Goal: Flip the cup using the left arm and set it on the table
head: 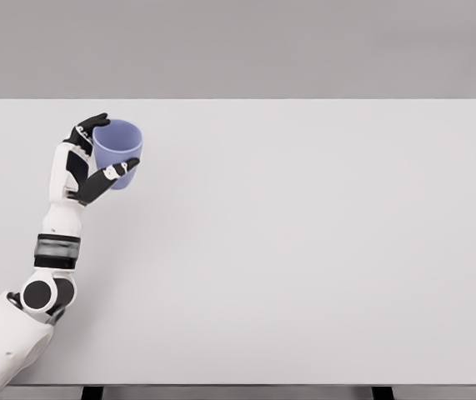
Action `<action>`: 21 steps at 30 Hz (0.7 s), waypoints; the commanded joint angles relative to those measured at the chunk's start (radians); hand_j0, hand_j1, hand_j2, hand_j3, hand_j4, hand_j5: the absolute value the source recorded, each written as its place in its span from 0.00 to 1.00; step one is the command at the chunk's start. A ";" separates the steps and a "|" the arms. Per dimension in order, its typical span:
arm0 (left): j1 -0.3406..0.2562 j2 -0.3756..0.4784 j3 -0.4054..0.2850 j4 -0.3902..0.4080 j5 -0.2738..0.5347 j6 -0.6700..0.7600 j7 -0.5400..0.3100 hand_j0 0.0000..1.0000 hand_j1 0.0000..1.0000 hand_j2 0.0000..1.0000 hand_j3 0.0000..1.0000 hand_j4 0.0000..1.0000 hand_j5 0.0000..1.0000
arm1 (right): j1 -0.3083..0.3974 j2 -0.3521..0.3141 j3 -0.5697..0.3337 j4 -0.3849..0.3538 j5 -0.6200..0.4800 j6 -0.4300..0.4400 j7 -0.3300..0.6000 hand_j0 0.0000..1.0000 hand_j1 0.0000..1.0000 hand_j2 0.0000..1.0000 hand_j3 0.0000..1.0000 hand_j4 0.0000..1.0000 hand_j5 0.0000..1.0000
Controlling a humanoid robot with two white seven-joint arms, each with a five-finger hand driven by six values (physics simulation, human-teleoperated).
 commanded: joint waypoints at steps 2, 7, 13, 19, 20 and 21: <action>0.000 -0.005 0.029 -0.034 -0.022 0.000 0.011 0.55 0.55 0.55 0.55 0.55 0.55 | 0.000 0.000 0.000 0.000 0.000 -0.001 0.000 1.00 1.00 1.00 1.00 1.00 1.00; 0.000 -0.045 0.093 -0.055 -0.068 0.000 0.006 0.55 0.55 0.55 0.55 0.55 0.55 | 0.000 0.000 0.000 0.000 0.000 -0.001 0.000 1.00 1.00 1.00 1.00 1.00 1.00; 0.003 -0.074 0.109 -0.057 -0.092 0.000 0.006 0.64 0.64 0.64 0.64 0.64 0.64 | 0.000 0.000 0.000 0.000 0.001 0.001 0.000 1.00 1.00 1.00 1.00 1.00 1.00; 0.017 -0.071 0.110 -0.071 -0.091 0.000 0.006 0.71 0.71 0.71 0.71 0.71 0.71 | 0.000 0.000 0.000 0.000 0.000 0.001 0.000 1.00 1.00 1.00 1.00 1.00 1.00; 0.017 -0.068 0.110 -0.074 -0.091 0.000 0.006 0.71 0.71 0.71 0.71 0.71 0.71 | 0.000 0.000 0.000 0.000 0.000 0.001 0.000 1.00 1.00 1.00 1.00 1.00 1.00; 0.017 -0.067 0.109 -0.077 -0.091 0.000 0.006 0.72 0.72 0.72 0.72 0.72 0.72 | 0.000 0.000 0.000 0.000 0.001 0.001 0.000 1.00 1.00 1.00 1.00 1.00 1.00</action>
